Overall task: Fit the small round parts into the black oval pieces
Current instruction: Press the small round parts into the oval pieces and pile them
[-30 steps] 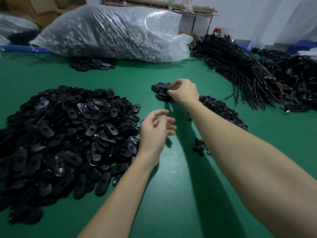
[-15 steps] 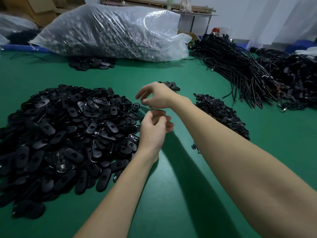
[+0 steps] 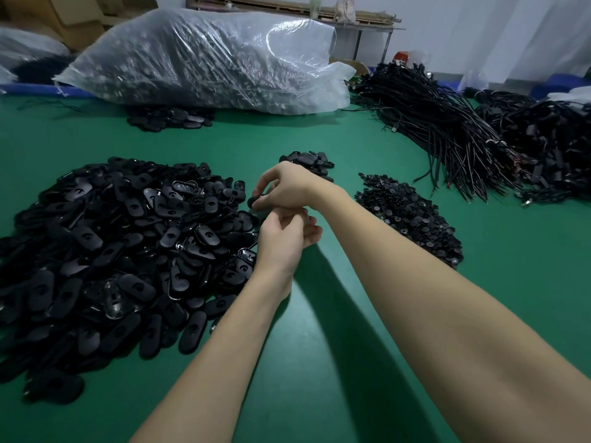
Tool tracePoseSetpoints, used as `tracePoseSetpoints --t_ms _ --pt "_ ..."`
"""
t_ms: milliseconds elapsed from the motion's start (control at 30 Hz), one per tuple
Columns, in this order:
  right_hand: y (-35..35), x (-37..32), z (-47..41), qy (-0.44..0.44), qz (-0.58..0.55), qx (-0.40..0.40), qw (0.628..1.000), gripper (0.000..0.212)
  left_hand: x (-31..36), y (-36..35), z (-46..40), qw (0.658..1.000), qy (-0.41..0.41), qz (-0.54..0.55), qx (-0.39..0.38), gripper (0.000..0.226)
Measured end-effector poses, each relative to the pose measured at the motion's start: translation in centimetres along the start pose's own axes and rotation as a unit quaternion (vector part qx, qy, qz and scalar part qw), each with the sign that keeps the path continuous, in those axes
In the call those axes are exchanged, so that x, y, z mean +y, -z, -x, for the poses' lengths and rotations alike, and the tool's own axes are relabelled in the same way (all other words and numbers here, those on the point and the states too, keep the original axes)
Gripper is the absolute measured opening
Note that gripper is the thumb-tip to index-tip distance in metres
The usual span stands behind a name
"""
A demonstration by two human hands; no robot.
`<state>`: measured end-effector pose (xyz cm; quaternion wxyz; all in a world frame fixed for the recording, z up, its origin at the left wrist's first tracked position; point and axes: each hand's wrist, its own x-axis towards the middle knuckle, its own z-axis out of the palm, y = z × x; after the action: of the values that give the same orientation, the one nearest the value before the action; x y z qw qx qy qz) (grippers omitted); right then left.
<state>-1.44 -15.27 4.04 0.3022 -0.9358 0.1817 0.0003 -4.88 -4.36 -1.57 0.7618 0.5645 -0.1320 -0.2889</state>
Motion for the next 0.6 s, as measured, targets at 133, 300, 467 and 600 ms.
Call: tracePoseSetpoints --t_ms 133,300,467,600 --pt "1.1 0.4 1.8 0.015 -0.064 0.020 0.998 0.004 0.1 0.1 -0.1 1.000 0.002 0.023 -0.001 0.011" --pt "1.4 3.1 6.0 -0.011 -0.193 0.147 0.970 0.008 0.2 0.0 -0.3 0.998 0.014 0.066 0.016 0.006" --pt "0.4 4.7 9.9 -0.021 -0.298 0.120 0.947 0.008 -0.2 0.2 -0.3 1.000 -0.012 0.020 -0.008 0.006" --pt "0.7 6.0 10.9 -0.072 -0.220 0.175 0.957 0.011 -0.2 0.5 0.0 1.000 -0.016 -0.002 -0.026 0.009"
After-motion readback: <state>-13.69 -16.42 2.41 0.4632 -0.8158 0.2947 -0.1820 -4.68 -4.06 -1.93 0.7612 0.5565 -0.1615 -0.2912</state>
